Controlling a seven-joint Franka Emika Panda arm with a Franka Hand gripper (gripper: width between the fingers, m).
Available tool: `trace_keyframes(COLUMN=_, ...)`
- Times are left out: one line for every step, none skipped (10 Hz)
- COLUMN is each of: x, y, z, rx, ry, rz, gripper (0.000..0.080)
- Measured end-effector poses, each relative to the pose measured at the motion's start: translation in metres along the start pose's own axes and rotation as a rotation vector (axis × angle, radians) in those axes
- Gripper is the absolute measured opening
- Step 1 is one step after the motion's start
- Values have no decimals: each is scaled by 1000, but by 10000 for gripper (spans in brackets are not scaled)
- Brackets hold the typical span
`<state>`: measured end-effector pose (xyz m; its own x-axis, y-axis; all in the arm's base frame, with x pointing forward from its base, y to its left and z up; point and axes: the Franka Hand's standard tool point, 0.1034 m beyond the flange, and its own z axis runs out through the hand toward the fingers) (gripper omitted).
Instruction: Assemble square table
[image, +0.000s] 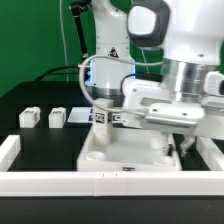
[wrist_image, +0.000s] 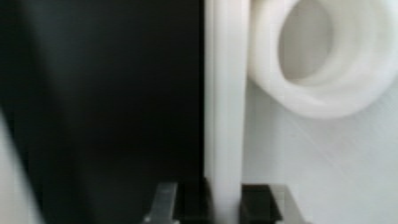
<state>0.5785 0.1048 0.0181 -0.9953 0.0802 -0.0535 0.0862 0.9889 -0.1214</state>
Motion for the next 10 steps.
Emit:
trace_keyframes(x=-3, y=9, z=-1, rx=2, ry=13, rz=-25, gripper=64)
trace_keyframes(x=-5, y=11, z=-1, rx=-5, ry=19, rz=-52, gripper=64)
trace_keyframes(x=-4, y=13, z=0, rx=-8, ry=29, rz=-62, gripper=64)
trace_keyframes(x=-4, y=19, z=-1, rx=-9, ry=32, rz=-63, gripper=64)
trace_keyframes(x=-3, y=21, z=-1, rx=-12, ry=33, rz=-66, gripper=64)
trace_keyframes(x=-4, y=20, z=-1, rx=-12, ry=33, rz=-68, gripper=64)
trace_keyframes(x=-4, y=18, z=-1, rx=-11, ry=34, rz=-64, gripper=155)
trace_keyframes(x=-5, y=13, z=1, rx=-6, ry=35, rz=-56, gripper=155)
trace_keyframes(x=-4, y=8, z=3, rx=4, ry=42, rz=-50, gripper=340)
trace_keyframes(x=-4, y=2, z=4, rx=14, ry=48, rz=-44, gripper=340)
